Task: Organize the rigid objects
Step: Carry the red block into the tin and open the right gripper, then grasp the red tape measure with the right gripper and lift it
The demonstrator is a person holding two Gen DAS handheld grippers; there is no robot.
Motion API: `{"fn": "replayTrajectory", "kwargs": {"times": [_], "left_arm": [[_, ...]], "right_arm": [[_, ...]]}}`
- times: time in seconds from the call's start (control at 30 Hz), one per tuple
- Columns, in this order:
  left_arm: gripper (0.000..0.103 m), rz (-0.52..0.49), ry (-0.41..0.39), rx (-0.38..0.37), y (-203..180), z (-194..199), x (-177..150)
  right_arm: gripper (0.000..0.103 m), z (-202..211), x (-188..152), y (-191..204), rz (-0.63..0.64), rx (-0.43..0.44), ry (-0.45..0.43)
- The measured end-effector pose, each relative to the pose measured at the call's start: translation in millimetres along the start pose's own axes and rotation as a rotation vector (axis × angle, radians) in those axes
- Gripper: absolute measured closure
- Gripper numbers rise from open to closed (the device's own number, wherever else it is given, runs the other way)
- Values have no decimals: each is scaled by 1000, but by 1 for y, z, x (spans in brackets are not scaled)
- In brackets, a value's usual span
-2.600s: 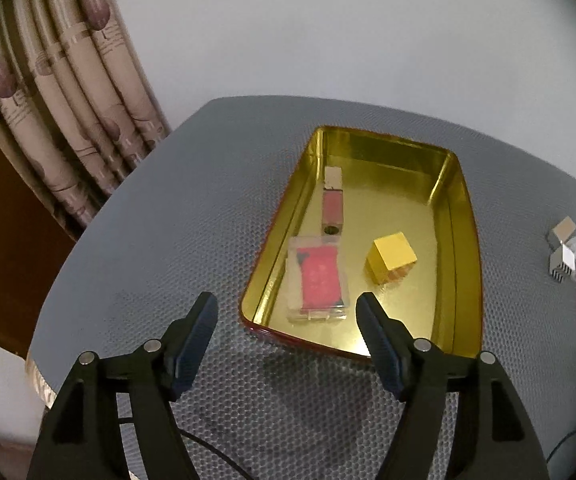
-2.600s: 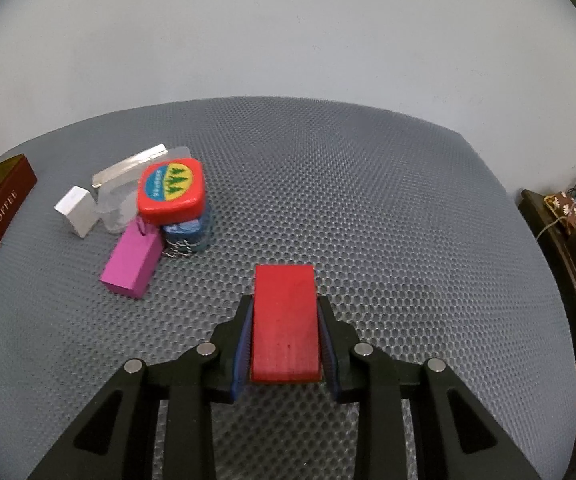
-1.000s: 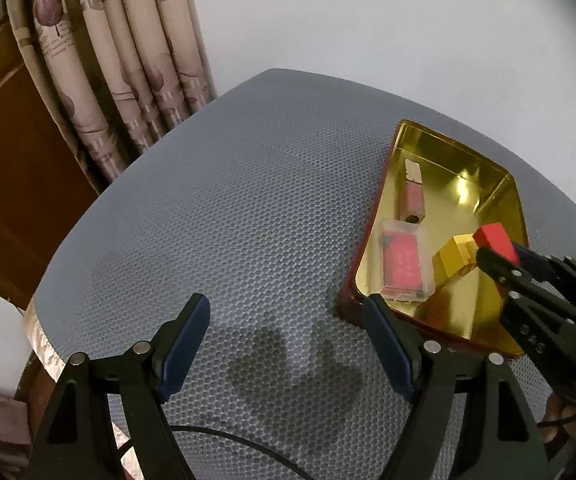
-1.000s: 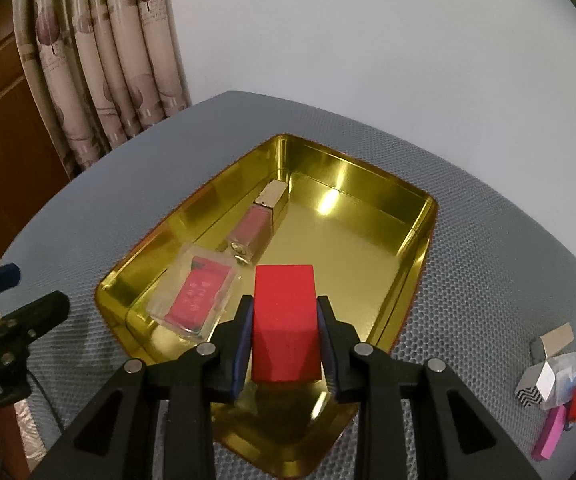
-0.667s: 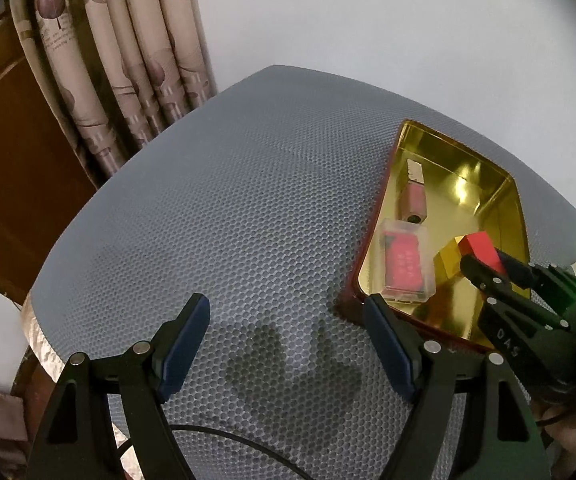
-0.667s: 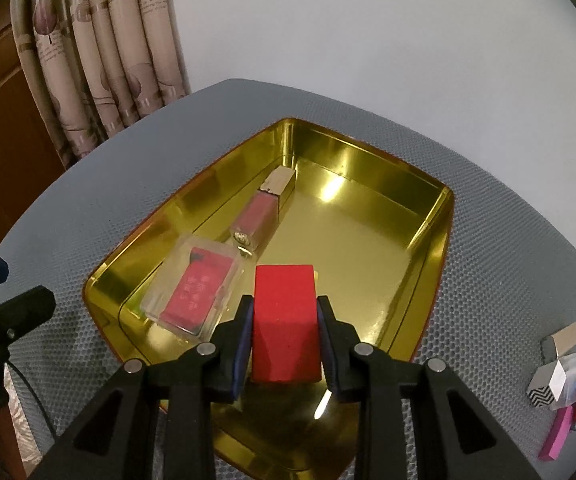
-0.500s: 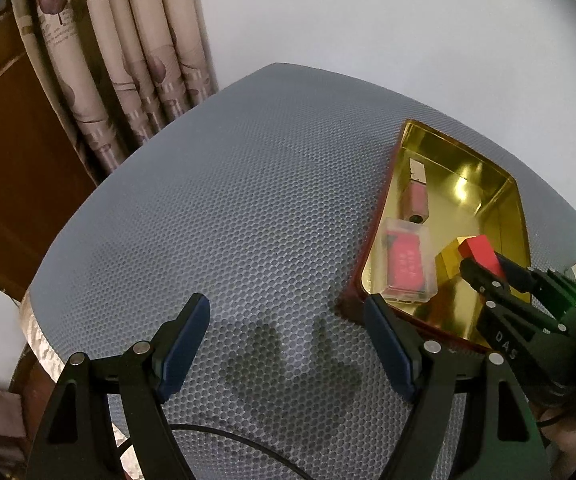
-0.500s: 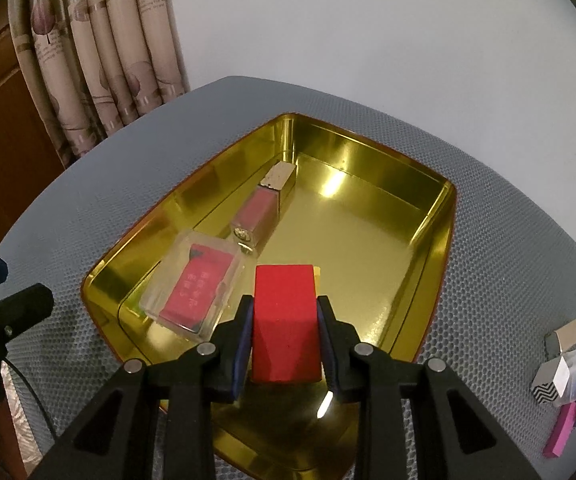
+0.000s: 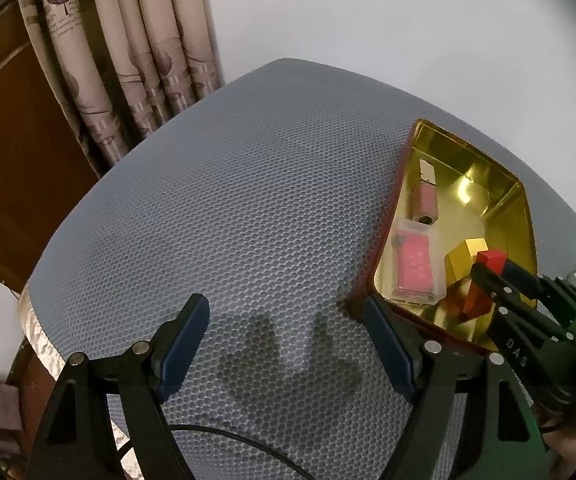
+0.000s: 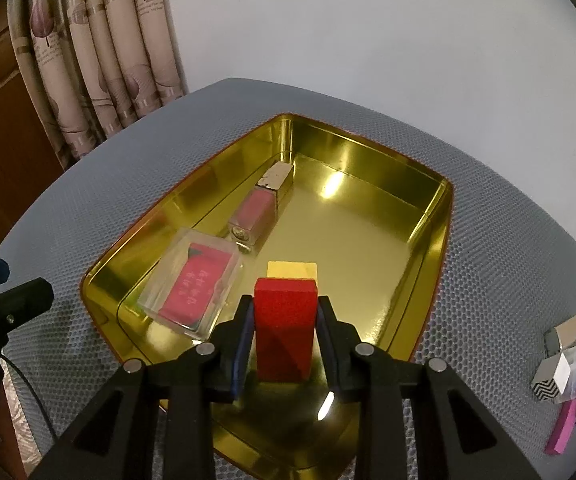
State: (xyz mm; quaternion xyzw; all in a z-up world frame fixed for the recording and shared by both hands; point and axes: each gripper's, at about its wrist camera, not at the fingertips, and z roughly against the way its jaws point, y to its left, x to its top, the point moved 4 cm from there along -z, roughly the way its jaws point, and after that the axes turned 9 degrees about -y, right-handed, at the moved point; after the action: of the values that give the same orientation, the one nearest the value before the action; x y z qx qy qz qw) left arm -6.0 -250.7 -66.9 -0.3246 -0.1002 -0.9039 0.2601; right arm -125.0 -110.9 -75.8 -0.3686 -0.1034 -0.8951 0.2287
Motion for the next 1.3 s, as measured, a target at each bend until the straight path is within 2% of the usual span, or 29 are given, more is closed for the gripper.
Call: {"fn": "replayTrajectory", "kwargs": {"times": [0.33,0.53,0.73,1.03,1.13,1.3], "left_arm": [[26,-9,-2,4,-3,1,-3],[26,-17,-10,6,-5,3,-3],[26,-26,-15,14,-6,3,-4],[24,-83,-60,13,-18,10,-3],[22,-128,-80,4,-29,14,-4],[21,-170,-101,-14,-49,25,-3]], "right_arm": [[61,23,17,2,20,-25,-69],[56,57,25,-21,-41,-36,-138],[54,93,12,-80,-48,-174,-167],[53,141,-46,-220,-248,-384,-149],[53,145,-68,-252,-293,-399,-130],[53,136,-94,-275,-298,-392,-86]]}}
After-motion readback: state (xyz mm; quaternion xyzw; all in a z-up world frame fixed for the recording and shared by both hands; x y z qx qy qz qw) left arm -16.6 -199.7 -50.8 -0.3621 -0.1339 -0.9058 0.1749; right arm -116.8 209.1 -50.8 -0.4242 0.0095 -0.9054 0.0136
